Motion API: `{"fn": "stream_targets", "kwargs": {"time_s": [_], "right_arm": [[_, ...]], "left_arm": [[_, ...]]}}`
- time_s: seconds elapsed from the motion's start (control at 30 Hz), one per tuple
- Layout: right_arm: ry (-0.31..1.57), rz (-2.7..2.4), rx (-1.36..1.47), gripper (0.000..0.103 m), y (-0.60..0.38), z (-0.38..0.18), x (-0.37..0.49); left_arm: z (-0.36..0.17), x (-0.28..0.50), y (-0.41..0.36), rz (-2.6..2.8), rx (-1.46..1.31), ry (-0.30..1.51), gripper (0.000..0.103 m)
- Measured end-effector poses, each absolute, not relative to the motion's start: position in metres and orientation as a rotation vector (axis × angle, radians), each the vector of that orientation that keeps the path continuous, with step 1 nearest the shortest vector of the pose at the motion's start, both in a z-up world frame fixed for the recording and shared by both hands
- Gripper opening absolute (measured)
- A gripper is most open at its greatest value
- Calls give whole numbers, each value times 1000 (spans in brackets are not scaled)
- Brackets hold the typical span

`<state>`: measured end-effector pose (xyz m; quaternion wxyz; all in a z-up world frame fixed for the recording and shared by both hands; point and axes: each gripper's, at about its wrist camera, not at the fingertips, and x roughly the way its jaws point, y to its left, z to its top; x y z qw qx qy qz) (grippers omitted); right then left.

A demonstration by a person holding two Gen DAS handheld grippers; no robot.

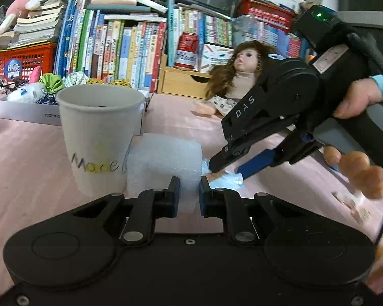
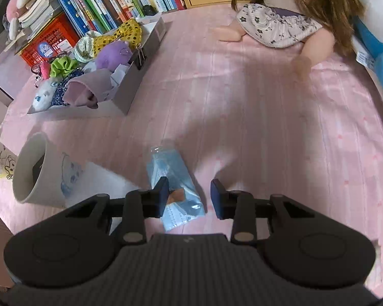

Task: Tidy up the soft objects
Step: 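Close left tool on the white foam block while right tool grasps the blue packet, then lift the foam block with left tool while right tool lifts the blue packet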

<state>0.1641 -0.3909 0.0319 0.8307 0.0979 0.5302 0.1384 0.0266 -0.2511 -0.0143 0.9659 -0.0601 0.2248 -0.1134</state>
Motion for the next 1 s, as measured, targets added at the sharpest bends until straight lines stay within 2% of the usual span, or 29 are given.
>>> {"fn": "stream_targets", "kwargs": {"time_s": [0.23,0.33,0.47,0.53,0.8,1.0], "right_arm": [[1084,296,199,47,-388,30,141],[1043,289,131,61,-376,29,130],[971,285,61,63,-363,26,115],[953,272,66,51,-361,25,110],[964,186,140,32,-361,29,94],[938,187,199,29,-356,30,68]], "left_arm": [[-13,-8,-232,-287,-81,451,14],[-11,-14,-225,-300,-82,441,15],[-16,-7,-221,-330,-115,453,18],[-18,-5,-219,-339,-124,456,19],[-15,-14,-216,-368,-80,427,14],[-12,-35,-194,-440,-17,417,14]]}}
